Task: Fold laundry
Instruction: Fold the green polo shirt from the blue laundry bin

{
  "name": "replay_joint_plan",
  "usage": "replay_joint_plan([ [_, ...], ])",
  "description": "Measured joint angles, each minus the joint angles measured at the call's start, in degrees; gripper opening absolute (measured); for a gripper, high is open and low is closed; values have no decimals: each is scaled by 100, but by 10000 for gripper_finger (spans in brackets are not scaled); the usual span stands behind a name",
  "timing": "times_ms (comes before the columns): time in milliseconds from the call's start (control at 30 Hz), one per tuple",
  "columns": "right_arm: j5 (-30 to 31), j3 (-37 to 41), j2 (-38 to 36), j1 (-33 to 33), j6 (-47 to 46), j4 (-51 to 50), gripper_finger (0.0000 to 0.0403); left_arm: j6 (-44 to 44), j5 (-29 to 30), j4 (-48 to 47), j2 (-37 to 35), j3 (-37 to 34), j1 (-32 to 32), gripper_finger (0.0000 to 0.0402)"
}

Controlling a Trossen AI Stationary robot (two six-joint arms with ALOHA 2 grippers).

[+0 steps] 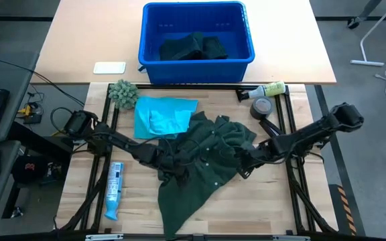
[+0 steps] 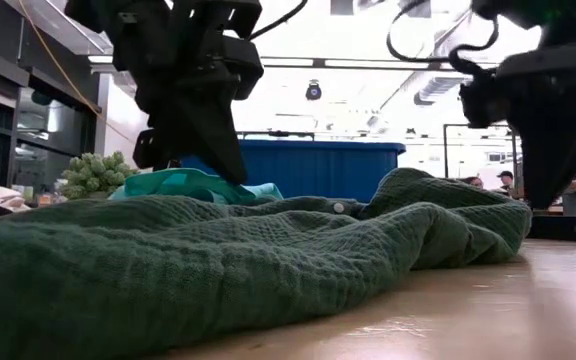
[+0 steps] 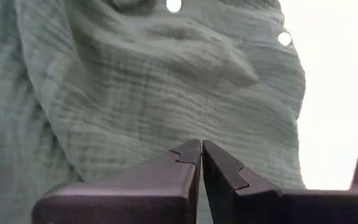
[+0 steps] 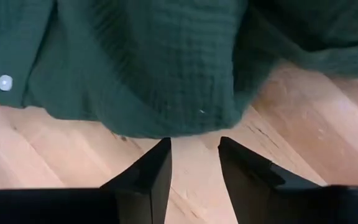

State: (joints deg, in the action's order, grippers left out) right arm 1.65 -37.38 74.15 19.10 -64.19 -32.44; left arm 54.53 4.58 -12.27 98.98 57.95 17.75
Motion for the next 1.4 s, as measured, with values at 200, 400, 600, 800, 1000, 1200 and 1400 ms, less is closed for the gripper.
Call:
replay_joint_plan([
  [200,30,641,-784,47,168,312,123,643,-144,3,-2,2,1,0],
  [400,130,1044,-1525,1,980,465,123,967,-74,1,-4,4,-31,0],
  [600,-336,1665,-1803,-147,1484,1650,123,1415,111,-65,-4,4,-51,0],
  [800,-23,1774,-1746,-149,1836,2174,123,1588,163,-242,-4,7,-49,0],
  [1000,542,1774,-1746,-149,2047,2109,123,1592,187,-371,-9,9,-49,0],
  [1200,308,1774,-1667,-149,2266,2155,123,1589,278,-468,-11,9,-49,0],
  [1400,252,1774,-1172,-152,2320,2585,123,1581,546,-511,-11,11,-49,0],
])
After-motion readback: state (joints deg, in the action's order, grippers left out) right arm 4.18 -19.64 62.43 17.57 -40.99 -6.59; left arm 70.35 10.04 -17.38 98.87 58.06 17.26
